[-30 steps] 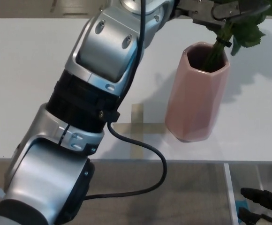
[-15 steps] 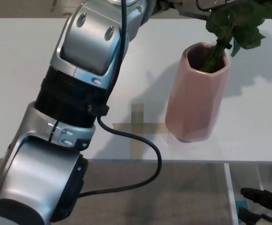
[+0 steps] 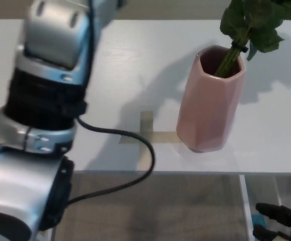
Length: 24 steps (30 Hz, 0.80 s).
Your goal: Use the left hand to pick up the rose and then lift and insert it into the pink vase.
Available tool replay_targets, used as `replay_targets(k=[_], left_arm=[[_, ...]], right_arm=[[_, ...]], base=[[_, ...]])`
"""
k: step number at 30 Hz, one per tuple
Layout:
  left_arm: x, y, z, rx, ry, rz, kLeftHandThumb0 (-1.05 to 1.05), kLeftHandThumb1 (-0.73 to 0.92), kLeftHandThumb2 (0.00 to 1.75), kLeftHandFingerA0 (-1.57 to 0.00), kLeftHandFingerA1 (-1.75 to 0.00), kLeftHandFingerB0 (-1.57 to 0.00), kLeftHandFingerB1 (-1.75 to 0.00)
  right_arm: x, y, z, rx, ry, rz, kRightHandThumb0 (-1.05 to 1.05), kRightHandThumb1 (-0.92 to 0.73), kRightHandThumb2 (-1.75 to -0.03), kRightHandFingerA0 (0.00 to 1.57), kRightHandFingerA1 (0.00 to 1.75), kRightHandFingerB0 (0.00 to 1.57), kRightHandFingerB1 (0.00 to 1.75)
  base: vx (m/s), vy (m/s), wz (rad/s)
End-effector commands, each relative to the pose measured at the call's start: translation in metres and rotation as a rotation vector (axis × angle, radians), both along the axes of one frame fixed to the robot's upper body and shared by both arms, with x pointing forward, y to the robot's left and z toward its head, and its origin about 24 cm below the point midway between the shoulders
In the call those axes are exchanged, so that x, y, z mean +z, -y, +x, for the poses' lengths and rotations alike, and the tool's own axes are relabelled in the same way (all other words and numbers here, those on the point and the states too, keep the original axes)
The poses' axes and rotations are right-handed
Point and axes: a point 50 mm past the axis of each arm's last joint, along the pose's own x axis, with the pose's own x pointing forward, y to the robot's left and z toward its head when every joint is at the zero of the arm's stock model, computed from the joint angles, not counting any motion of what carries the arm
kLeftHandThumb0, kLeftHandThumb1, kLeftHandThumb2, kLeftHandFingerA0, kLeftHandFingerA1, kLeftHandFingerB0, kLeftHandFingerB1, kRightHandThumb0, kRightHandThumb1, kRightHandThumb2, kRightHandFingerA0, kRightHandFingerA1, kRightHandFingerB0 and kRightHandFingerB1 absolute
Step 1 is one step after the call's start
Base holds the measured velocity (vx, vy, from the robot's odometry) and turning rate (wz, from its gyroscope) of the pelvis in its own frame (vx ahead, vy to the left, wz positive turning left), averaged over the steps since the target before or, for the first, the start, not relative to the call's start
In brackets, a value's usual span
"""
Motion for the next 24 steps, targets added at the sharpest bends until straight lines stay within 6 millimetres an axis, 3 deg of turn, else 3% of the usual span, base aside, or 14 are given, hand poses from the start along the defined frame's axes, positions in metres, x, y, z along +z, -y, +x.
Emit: replay_targets(k=[1,8,9,10,15,16,20,21,22,23,24], left_arm=[[0.005,-0.018,-0.018,-0.09,-0.018,-0.026,-0.75,0.45,0.55,0.0,0.0,0.0,-0.01],[0.009,-0.068,-0.059,-0.126,0.115,-0.048,-0.72,0.45,0.55,0.0,0.0,0.0,-0.01],[0.005,-0.077,-0.066,-0.116,0.131,-0.042,-0.69,0.41,0.78,0.0,0.0,0.0,-0.06],[0.002,-0.081,-0.069,-0.112,0.136,-0.039,-0.69,0.41,0.78,0.0,0.0,0.0,-0.06],[-0.025,-0.121,-0.097,-0.05,0.157,0.005,-0.71,0.41,0.8,0.0,0.0,0.0,-0.07],[-0.037,-0.136,-0.111,-0.037,0.147,0.008,-0.68,0.39,0.8,0.0,-0.06,0.0,-0.12],[-0.042,-0.142,-0.119,-0.036,0.143,0.012,-0.68,0.39,0.8,0.0,-0.06,0.0,-0.12],[-0.062,-0.16,-0.139,-0.033,0.101,0.009,-0.62,0.34,0.81,0.0,-0.2,0.0,-0.2],[-0.07,-0.166,-0.149,-0.03,0.083,0.013,-0.62,0.34,0.81,0.0,-0.2,0.0,-0.2],[-0.07,-0.167,-0.15,-0.031,0.083,0.014,-0.62,0.34,0.81,0.0,-0.2,0.0,-0.2],[-0.087,-0.176,-0.16,-0.01,0.028,0.014,-0.61,0.37,0.8,-0.02,-0.34,-0.02,-0.25]], right_arm=[[-0.008,-0.001,-0.012,-0.03,-0.024,0.011,-0.19,-0.61,-0.57,0.66,0.53,0.59,0.5],[-0.014,-0.001,-0.022,-0.054,-0.05,0.027,-0.19,-0.61,-0.57,0.66,0.53,0.59,0.5],[-0.016,-0.001,-0.026,-0.056,-0.056,0.026,-0.19,-0.61,-0.58,0.66,0.53,0.59,0.5],[-0.017,0.0,-0.028,-0.058,-0.058,0.026,-0.19,-0.61,-0.58,0.66,0.53,0.59,0.5],[-0.019,0.001,-0.031,-0.057,-0.08,0.012,-0.2,-0.61,-0.57,0.66,0.53,0.59,0.5],[-0.019,0.002,-0.031,-0.053,-0.083,0.001,-0.2,-0.61,-0.57,0.67,0.52,0.59,0.5],[-0.018,0.001,-0.03,-0.051,-0.082,-0.003,-0.2,-0.61,-0.57,0.67,0.52,0.59,0.5],[-0.018,0.001,-0.029,-0.047,-0.081,-0.011,-0.19,-0.61,-0.57,0.68,0.53,0.59,0.5],[-0.017,0.001,-0.028,-0.045,-0.081,-0.014,-0.19,-0.61,-0.57,0.68,0.53,0.59,0.5],[-0.017,0.001,-0.028,-0.045,-0.081,-0.014,-0.19,-0.61,-0.57,0.68,0.53,0.59,0.5],[-0.018,0.002,-0.029,-0.046,-0.082,-0.013,-0.19,-0.61,-0.57,0.68,0.53,0.6,0.5]], base=[[0.0,0.0,0.0],[0.0,0.0,0.0],[0.0,0.0,0.0],[0.0,0.0,0.0],[0.0,0.0,0.0],[0.0,0.0,0.0],[0.0,0.0,0.0],[0.0,0.0,0.0],[0.0,0.0,0.0],[0.0,0.0,0.0],[0.0,0.0,0.0]])
